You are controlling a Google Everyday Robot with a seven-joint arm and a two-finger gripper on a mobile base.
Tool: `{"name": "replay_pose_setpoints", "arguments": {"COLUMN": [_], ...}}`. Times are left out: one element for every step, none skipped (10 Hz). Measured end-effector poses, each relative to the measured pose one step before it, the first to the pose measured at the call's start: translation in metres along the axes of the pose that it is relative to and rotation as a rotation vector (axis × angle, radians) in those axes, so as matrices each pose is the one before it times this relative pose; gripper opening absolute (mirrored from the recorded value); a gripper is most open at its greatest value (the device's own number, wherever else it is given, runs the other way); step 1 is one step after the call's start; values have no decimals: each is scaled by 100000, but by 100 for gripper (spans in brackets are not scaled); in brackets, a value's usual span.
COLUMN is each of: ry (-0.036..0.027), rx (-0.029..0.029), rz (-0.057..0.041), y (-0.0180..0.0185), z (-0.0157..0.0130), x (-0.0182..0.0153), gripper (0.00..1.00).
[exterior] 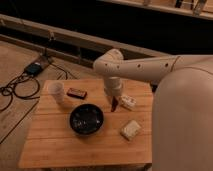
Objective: Place the pepper on the white sponge
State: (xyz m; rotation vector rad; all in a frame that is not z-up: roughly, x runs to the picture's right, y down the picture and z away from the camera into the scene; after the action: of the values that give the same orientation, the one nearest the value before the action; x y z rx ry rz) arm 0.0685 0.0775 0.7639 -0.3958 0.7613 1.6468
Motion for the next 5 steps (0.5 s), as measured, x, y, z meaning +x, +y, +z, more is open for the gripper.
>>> {"name": "replay_pose_setpoints", "arguments": {"ry": [230,59,152,245,696], "rx": [-1078,-1183,-635,-837,-591], "rz": [2117,1678,1551,2009,2603], "y": [-768,-652,-699,-865,-1222], "z": [370,243,261,343,479], "x": [-313,-257,-191,-196,-79], "gripper": [0,0,0,0,0]}}
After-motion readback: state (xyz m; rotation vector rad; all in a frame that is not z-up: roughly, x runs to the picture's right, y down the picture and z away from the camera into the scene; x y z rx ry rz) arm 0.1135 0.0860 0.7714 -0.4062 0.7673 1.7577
